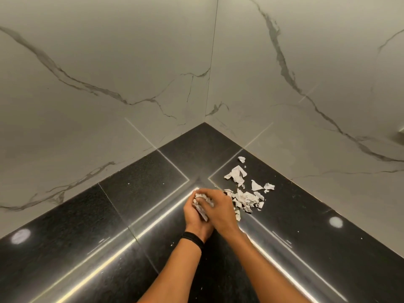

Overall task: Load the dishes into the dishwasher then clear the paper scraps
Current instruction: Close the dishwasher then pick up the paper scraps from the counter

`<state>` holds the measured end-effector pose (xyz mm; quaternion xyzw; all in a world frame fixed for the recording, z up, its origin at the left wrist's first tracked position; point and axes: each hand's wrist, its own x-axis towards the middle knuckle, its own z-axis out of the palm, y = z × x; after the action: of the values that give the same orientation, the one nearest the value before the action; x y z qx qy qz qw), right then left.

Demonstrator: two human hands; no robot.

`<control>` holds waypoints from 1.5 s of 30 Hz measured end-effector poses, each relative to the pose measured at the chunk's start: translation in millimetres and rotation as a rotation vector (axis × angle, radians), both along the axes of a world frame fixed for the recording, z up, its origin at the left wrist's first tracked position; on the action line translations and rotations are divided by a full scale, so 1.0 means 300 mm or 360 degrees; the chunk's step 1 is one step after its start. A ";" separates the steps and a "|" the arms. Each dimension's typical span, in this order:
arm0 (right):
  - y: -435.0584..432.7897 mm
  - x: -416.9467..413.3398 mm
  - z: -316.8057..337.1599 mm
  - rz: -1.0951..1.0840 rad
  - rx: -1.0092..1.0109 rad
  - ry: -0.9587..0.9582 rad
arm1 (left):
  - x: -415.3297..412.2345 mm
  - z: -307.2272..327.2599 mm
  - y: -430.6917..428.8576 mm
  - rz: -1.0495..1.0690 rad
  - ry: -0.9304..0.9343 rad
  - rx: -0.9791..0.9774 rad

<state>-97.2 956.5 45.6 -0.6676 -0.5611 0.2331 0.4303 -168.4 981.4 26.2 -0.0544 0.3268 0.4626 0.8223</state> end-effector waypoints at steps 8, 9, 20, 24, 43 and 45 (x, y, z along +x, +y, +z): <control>0.020 0.000 0.014 0.0060 0.0100 -0.0339 | -0.028 -0.018 0.007 -0.0052 -0.0174 0.0008; 0.026 0.016 0.024 0.0018 0.0106 -0.0187 | -0.027 -0.023 0.014 -0.0035 -0.0168 -0.0002; 0.095 0.260 -0.116 0.0137 -0.0466 -0.0772 | -0.028 -0.094 0.043 0.0108 -0.0184 -0.0111; 0.044 0.234 -0.183 0.0130 -0.0403 -0.1011 | -0.026 -0.102 0.033 0.0167 -0.0145 -0.0157; -0.048 -0.017 0.019 0.0116 0.0111 0.0356 | -0.109 -0.060 -0.045 0.0144 -0.0202 -0.0076; -0.012 0.024 0.007 -0.0067 0.0069 0.0418 | -0.129 -0.061 -0.043 0.0179 -0.0208 -0.0094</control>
<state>-90.0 953.0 47.5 -0.6334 -0.4907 0.2973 0.5193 -207.0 968.4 8.0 -0.1269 0.2822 0.4936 0.8127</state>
